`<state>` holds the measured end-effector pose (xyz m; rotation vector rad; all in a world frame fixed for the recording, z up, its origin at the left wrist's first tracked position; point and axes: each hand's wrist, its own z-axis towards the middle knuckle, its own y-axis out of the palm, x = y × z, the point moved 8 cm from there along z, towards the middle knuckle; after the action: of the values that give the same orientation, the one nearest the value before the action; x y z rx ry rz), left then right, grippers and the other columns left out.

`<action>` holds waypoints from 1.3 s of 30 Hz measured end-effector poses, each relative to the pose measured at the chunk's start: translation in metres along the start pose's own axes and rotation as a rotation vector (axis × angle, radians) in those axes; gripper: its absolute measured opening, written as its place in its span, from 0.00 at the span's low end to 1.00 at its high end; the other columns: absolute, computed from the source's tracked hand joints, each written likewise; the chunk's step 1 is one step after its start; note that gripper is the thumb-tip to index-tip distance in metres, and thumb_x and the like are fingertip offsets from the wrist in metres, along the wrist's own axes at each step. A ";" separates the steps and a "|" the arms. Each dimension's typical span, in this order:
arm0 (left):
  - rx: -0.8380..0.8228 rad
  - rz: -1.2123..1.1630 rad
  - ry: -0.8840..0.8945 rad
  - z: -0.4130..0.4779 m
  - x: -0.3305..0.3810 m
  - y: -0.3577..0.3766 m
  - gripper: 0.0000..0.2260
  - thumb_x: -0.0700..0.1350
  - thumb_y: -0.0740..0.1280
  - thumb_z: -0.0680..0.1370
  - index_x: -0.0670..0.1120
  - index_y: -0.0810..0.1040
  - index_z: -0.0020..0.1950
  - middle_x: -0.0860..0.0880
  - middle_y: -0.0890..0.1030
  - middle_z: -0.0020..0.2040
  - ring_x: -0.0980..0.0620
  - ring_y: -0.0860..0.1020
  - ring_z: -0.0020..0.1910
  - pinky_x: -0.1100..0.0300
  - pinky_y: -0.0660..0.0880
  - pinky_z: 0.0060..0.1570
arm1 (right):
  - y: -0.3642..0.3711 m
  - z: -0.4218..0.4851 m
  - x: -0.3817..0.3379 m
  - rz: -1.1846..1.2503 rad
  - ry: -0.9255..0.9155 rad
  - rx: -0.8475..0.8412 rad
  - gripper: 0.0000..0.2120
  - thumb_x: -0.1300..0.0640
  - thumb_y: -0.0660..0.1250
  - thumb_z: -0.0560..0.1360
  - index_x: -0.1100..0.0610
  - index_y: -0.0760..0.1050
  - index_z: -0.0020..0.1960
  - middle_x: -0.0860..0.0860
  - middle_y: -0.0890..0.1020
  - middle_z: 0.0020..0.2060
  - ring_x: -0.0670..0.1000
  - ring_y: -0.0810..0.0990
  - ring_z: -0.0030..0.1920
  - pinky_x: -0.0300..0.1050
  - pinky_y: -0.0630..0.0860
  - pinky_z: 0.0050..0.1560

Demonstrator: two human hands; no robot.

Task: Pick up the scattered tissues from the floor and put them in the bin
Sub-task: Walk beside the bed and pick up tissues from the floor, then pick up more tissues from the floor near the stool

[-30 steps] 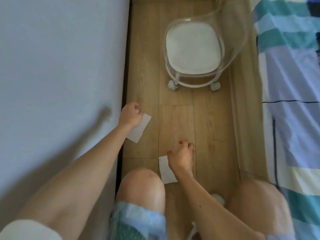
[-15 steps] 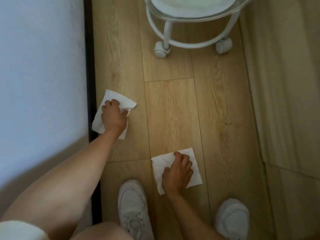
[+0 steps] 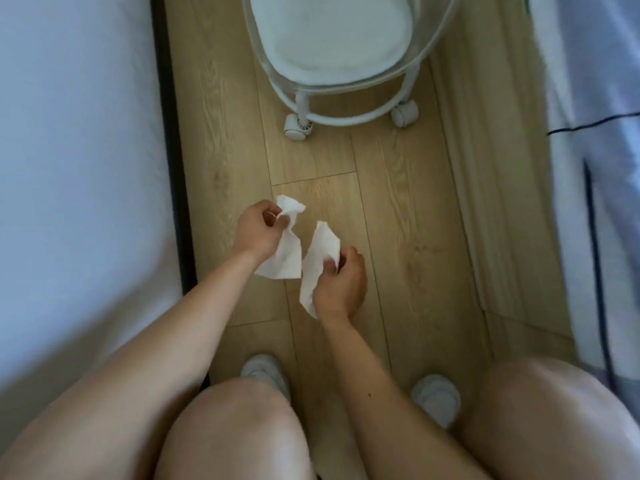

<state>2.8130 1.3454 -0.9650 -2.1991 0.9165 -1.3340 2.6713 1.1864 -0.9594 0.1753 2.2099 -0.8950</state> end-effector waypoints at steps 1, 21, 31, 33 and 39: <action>-0.012 -0.083 -0.015 -0.016 0.028 -0.009 0.06 0.47 0.70 0.77 0.44 0.80 0.48 0.51 0.80 0.40 0.54 0.76 0.37 0.65 0.69 0.36 | -0.026 0.000 -0.026 0.053 0.033 0.005 0.01 0.58 0.66 0.79 0.55 0.76 0.50 0.49 0.81 0.47 0.49 0.81 0.47 0.46 0.78 0.46; -0.617 -0.186 0.294 -0.431 0.592 -0.147 0.15 0.42 0.75 0.74 0.49 0.81 0.60 0.48 0.86 0.51 0.50 0.85 0.50 0.57 0.82 0.48 | -0.584 -0.214 -0.338 0.509 -0.015 0.073 0.05 0.52 0.61 0.77 0.47 0.75 0.49 0.45 0.84 0.43 0.45 0.83 0.41 0.45 0.81 0.40; -1.077 0.149 0.727 -0.593 0.725 -0.031 0.16 0.43 0.74 0.74 0.67 0.80 0.48 0.58 0.86 0.45 0.57 0.85 0.42 0.61 0.81 0.37 | -0.769 -0.287 -0.258 0.511 0.223 0.714 0.07 0.58 0.64 0.78 0.61 0.78 0.49 0.54 0.76 0.47 0.54 0.79 0.46 0.51 0.77 0.49; -1.238 0.237 0.839 -0.642 0.727 -0.005 0.13 0.43 0.73 0.75 0.61 0.81 0.52 0.55 0.86 0.46 0.55 0.85 0.43 0.57 0.82 0.38 | -0.785 -0.326 -0.224 0.564 0.347 0.910 0.08 0.57 0.64 0.77 0.61 0.78 0.51 0.56 0.77 0.48 0.56 0.79 0.47 0.52 0.77 0.49; -1.602 0.434 1.069 -0.759 0.686 0.023 0.19 0.36 0.69 0.75 0.62 0.82 0.49 0.57 0.87 0.44 0.60 0.85 0.42 0.65 0.79 0.40 | -0.771 -0.439 -0.171 0.788 0.561 1.350 0.04 0.58 0.68 0.77 0.52 0.74 0.49 0.55 0.79 0.47 0.53 0.80 0.45 0.43 0.75 0.45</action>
<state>2.3551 0.8342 -0.2057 -1.4032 3.5111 -1.7044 2.2515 0.9181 -0.2058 1.9180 1.2861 -1.7761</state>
